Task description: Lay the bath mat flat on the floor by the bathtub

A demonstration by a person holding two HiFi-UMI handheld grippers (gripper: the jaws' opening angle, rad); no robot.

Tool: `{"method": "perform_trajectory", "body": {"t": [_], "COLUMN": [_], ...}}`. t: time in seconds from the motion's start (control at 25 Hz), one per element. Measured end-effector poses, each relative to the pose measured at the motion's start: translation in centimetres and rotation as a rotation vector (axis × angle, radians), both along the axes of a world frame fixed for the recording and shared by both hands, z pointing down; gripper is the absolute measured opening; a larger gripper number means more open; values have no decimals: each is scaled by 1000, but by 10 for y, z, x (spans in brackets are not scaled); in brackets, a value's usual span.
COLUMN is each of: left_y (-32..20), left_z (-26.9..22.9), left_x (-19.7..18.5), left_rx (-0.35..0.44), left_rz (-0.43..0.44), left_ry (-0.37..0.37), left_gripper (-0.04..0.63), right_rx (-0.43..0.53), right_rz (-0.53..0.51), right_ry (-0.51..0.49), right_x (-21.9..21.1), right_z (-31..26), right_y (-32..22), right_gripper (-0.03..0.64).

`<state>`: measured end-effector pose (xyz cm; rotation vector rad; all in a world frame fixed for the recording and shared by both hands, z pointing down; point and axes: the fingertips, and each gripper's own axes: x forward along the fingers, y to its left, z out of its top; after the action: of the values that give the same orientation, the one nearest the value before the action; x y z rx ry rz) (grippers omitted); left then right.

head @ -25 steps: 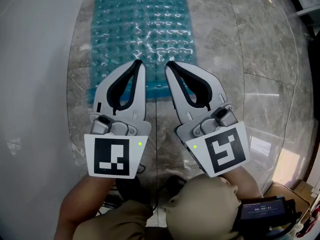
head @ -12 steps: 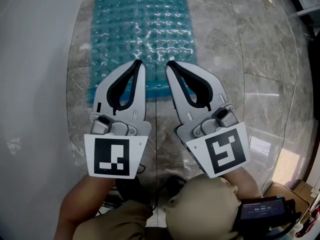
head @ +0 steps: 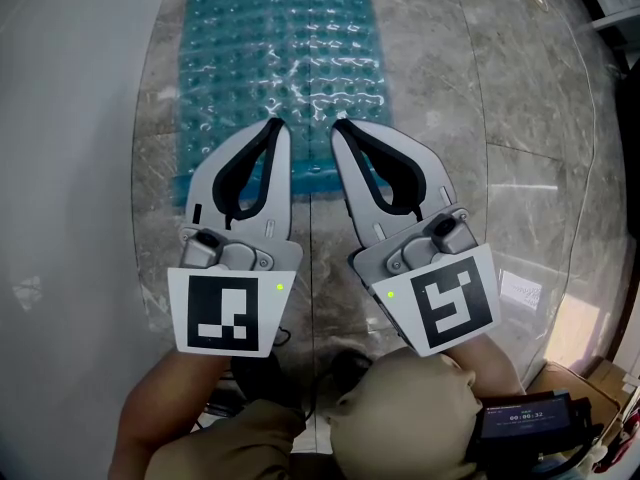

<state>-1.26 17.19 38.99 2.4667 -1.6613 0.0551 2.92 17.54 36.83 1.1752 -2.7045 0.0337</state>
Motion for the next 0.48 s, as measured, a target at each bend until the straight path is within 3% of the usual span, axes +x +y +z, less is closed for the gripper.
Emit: {"method": "perform_trajectory", "body": {"t": [0.48], "left_y": [0], "left_z": [-1], "left_x": [1], "left_rx": [2], "left_rz": [3], "left_ry": [-1], "left_gripper": [8], "right_rx": [11], "right_rz": [4], "right_ry": [6], "right_x": [3], "right_z": [-1], "right_y": [0], "right_gripper": [6]}}
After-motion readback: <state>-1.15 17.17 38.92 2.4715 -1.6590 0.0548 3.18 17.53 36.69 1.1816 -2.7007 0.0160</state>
